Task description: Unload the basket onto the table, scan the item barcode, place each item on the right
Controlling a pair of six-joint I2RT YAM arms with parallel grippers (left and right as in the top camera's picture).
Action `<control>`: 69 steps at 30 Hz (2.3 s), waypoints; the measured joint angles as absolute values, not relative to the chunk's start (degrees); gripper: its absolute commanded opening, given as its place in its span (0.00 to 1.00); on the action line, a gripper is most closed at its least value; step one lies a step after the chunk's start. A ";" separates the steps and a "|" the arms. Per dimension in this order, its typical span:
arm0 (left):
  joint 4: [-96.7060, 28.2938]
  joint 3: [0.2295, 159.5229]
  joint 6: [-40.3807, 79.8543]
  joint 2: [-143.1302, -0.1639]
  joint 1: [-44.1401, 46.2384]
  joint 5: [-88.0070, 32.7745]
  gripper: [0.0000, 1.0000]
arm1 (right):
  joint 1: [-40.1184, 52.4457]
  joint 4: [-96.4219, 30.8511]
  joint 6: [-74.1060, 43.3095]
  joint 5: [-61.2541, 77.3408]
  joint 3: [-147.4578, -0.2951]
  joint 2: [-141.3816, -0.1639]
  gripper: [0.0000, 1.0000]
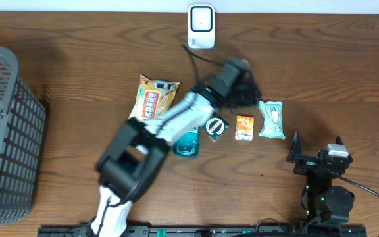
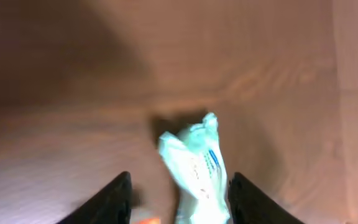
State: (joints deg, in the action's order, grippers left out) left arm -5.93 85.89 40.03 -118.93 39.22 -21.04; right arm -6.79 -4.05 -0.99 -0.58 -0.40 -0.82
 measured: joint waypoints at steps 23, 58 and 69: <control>-14.22 86.74 -5.39 -63.70 27.11 18.31 0.83 | -6.79 -4.05 -0.99 -0.58 -0.40 -0.84 0.99; -18.24 76.93 -21.06 -18.61 8.95 10.09 0.98 | -6.79 -4.03 -0.99 -0.58 -0.40 -0.84 0.99; -19.84 77.41 -19.57 -15.40 7.86 8.88 0.98 | -6.79 -3.57 -19.38 6.42 -0.40 -0.84 0.99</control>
